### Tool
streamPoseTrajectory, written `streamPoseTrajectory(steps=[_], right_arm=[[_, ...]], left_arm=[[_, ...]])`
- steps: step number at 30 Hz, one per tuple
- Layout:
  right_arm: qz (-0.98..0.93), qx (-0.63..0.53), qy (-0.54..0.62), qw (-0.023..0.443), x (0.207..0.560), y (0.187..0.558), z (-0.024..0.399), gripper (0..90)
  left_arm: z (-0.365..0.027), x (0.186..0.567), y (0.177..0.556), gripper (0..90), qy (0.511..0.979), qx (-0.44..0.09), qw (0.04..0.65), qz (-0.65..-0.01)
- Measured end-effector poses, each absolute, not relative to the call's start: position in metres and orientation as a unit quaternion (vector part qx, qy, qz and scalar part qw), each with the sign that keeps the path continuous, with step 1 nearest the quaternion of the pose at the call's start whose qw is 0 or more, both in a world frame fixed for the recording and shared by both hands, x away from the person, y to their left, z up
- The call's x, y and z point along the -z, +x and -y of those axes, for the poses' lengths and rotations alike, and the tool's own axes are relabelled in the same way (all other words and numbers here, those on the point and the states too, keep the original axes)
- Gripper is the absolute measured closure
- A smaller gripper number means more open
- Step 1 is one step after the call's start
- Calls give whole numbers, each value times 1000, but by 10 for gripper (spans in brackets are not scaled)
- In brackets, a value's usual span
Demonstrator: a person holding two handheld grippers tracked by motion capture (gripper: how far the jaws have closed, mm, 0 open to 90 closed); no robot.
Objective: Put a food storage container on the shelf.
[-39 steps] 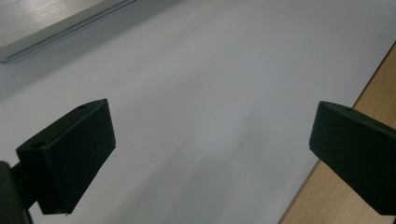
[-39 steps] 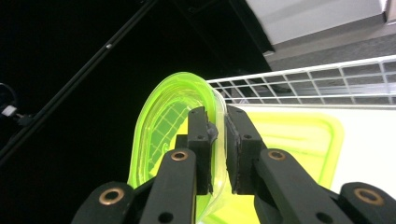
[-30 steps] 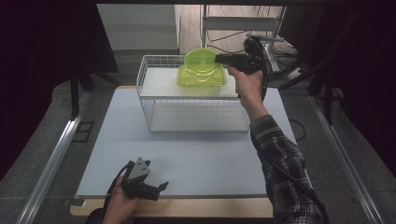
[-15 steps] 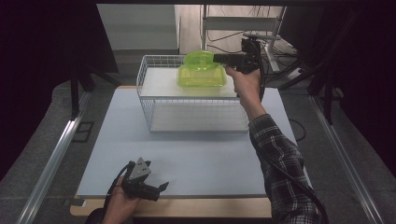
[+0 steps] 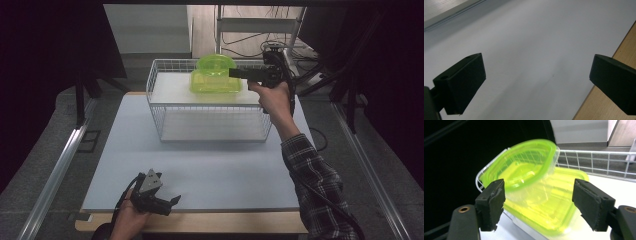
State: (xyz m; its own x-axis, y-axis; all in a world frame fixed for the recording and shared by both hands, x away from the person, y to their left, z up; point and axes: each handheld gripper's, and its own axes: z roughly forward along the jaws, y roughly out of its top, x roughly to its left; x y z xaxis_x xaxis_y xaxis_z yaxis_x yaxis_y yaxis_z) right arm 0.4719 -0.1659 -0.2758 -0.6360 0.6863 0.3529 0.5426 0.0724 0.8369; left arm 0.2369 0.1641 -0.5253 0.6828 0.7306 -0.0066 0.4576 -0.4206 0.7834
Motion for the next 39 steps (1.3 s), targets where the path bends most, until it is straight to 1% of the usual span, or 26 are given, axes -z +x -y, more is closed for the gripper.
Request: streamPoseTrajectory(steps=[2, 8, 24, 39], right_arm=[[-737, -529, 415, 74, 279, 468, 169, 244], [-747, -524, 404, 74, 290, 459, 174, 213], [-767, -516, 376, 67, 309, 424, 183, 184], [-781, -500, 370, 62, 338, 408, 197, 157]], left_arm=[[-164, 525, 237, 2, 825, -171, 400, -360], [-164, 526, 237, 2, 824, -171, 402, -360], [-164, 526, 237, 3, 824, -171, 402, -360], [-164, 526, 237, 4, 824, -167, 404, -361]])
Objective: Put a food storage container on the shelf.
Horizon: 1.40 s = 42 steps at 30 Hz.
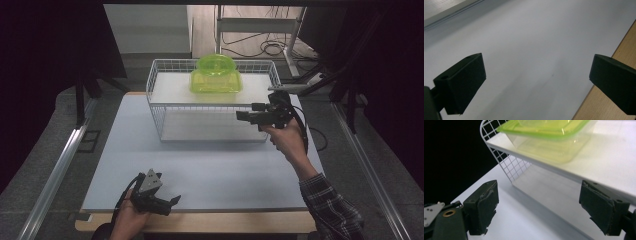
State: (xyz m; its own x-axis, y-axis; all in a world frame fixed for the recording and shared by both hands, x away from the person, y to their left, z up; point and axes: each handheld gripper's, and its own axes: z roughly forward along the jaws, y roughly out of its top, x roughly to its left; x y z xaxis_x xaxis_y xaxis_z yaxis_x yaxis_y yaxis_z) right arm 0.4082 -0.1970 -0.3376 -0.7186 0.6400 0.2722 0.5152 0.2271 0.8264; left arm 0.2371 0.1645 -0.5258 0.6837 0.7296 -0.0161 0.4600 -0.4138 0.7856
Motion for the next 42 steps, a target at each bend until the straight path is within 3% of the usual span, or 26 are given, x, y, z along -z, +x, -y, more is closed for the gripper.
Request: streamPoseTrajectory(steps=[42], right_arm=[[-803, -476, 350, 85, 406, 377, 200, 52]], left_arm=[[-163, 527, 237, 5, 829, -163, 397, -358]])
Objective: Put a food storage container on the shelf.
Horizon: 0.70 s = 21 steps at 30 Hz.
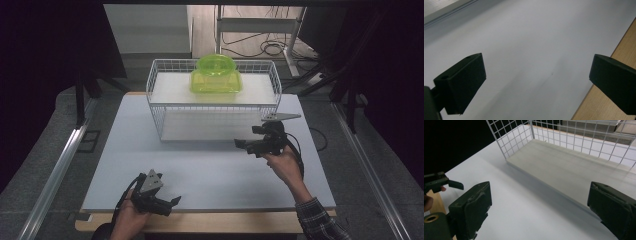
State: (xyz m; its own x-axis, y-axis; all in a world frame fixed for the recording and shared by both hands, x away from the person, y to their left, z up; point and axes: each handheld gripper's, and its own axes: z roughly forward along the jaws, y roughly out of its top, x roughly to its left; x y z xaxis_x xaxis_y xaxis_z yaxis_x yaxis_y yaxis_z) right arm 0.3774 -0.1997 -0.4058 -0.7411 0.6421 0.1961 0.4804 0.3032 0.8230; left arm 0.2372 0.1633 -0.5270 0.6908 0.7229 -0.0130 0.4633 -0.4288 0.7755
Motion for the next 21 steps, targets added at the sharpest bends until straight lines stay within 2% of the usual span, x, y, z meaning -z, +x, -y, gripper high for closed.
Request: streamPoseTrajectory(steps=[21], right_arm=[[-815, -453, 346, 107, 434, 355, 209, 29]], left_arm=[[-163, 527, 237, 5, 832, -162, 395, -355]])
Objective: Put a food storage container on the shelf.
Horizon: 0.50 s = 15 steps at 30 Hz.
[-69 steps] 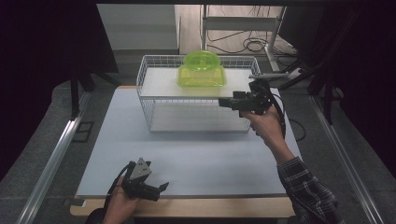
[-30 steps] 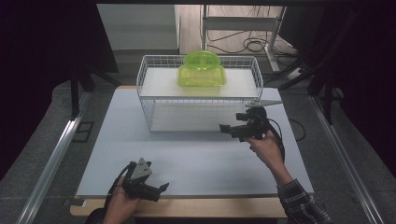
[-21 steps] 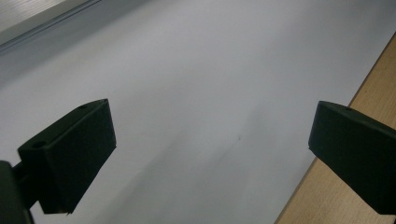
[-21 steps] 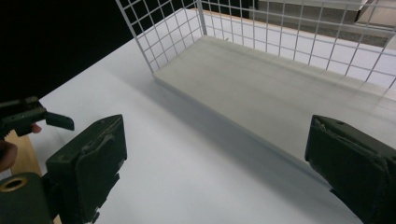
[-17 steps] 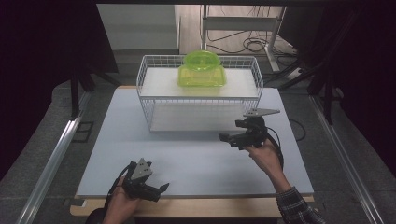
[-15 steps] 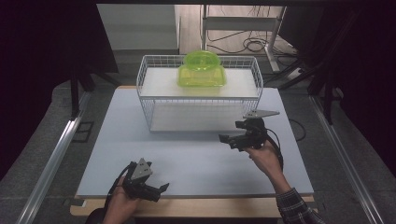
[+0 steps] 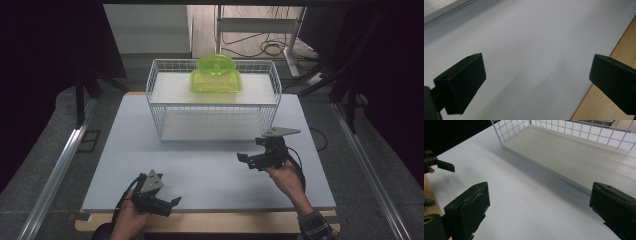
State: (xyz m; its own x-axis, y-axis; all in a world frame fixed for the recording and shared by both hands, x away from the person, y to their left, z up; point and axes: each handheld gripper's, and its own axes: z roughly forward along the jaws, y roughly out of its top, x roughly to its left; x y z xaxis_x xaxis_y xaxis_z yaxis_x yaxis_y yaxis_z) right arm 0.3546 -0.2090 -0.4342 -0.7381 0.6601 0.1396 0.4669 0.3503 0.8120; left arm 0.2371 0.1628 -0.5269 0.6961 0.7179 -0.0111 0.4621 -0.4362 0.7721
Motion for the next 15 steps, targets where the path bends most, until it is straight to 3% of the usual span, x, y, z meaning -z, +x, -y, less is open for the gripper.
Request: streamPoseTrajectory(steps=[15], right_arm=[[-818, -443, 351, 106, 454, 342, 219, 10]], left_arm=[[-163, 527, 237, 5, 832, -162, 395, -355]])
